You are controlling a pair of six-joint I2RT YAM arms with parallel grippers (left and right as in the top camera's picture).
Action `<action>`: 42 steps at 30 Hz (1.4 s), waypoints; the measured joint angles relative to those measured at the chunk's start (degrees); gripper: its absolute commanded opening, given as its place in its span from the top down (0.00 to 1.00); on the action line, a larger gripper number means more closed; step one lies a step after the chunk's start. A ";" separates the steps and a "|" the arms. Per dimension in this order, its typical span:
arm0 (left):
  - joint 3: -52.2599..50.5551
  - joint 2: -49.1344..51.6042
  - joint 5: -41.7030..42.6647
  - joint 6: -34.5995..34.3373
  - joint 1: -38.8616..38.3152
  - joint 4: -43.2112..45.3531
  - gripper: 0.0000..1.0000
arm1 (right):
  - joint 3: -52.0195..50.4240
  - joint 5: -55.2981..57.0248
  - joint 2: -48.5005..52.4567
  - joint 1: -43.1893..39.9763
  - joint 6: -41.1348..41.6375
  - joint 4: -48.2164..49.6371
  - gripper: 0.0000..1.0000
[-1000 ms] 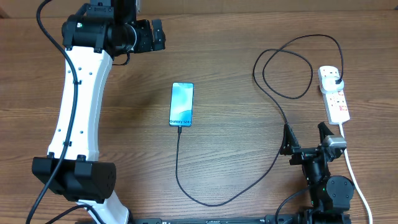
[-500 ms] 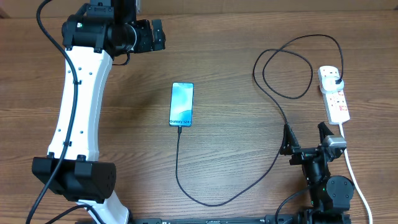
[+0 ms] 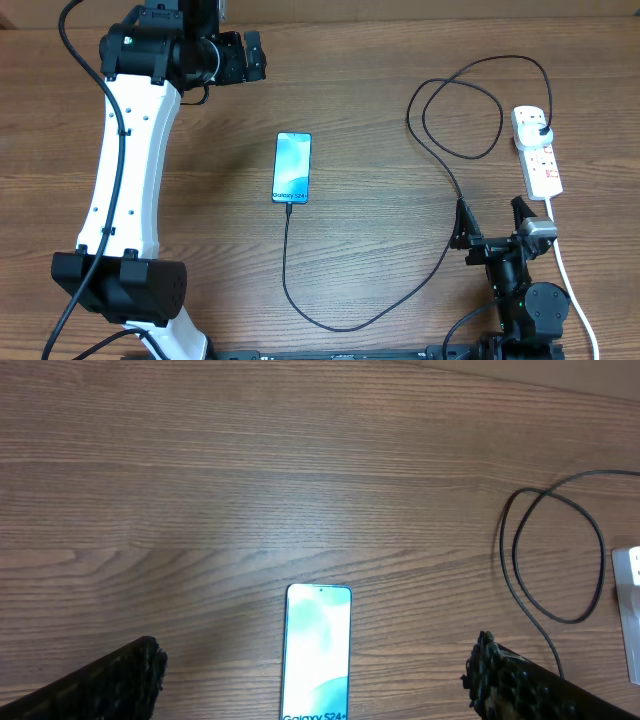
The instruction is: Plug charger to phone and switch on socket
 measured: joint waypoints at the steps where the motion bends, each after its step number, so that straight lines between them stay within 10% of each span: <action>1: 0.00 0.00 0.00 0.02 0.00 0.00 0.00 | 0.00 -0.02 0.00 0.00 0.02 0.00 0.00; 16: -0.02 -0.63 -0.63 0.04 -0.07 -0.63 0.00 | 0.00 -0.02 0.00 0.00 0.02 0.00 0.00; 25: -8.66 -17.59 -9.11 0.57 -0.48 5.05 0.01 | 0.00 -0.02 0.00 0.00 0.00 -0.02 0.00; 42: -72.08 -65.99 -7.15 3.21 4.68 46.73 0.00 | 0.00 0.15 0.00 0.04 0.02 0.00 0.00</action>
